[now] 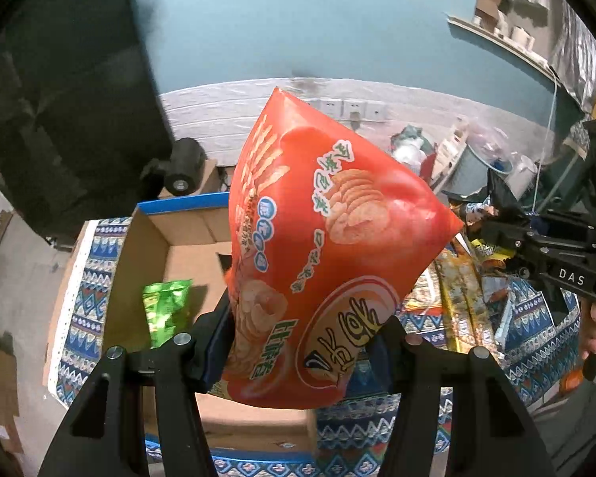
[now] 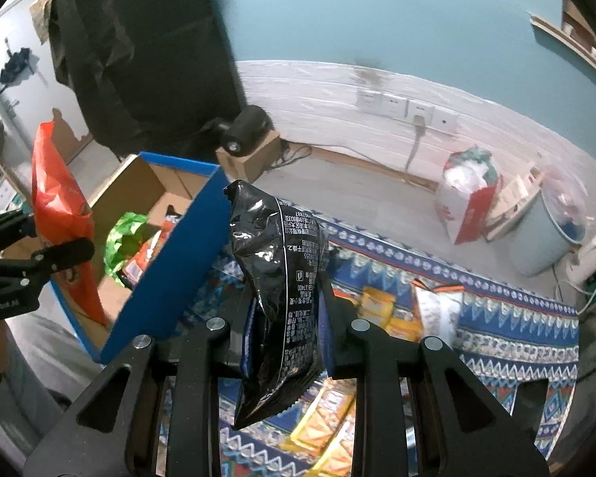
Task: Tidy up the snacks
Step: 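Lift both bags and carry them over the cardboard box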
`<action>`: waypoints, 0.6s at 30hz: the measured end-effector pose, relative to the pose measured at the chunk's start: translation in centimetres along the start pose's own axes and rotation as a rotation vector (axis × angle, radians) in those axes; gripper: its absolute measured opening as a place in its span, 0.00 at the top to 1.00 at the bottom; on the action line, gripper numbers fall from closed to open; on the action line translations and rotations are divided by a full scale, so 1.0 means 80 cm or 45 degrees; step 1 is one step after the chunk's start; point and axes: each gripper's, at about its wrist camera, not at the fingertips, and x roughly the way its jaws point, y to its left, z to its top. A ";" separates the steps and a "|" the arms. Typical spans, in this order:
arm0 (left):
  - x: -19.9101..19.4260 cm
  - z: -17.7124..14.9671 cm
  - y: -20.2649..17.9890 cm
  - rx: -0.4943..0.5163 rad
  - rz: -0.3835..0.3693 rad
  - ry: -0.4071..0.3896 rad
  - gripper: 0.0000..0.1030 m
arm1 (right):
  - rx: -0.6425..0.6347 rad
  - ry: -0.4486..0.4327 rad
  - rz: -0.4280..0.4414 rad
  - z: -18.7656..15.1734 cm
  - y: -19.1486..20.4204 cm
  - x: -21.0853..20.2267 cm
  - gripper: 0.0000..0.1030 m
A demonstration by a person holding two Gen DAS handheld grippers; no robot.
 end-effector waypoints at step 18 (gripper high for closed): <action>0.031 -0.038 0.119 -0.189 0.150 0.094 0.42 | -0.132 0.025 0.087 0.046 0.105 0.044 0.77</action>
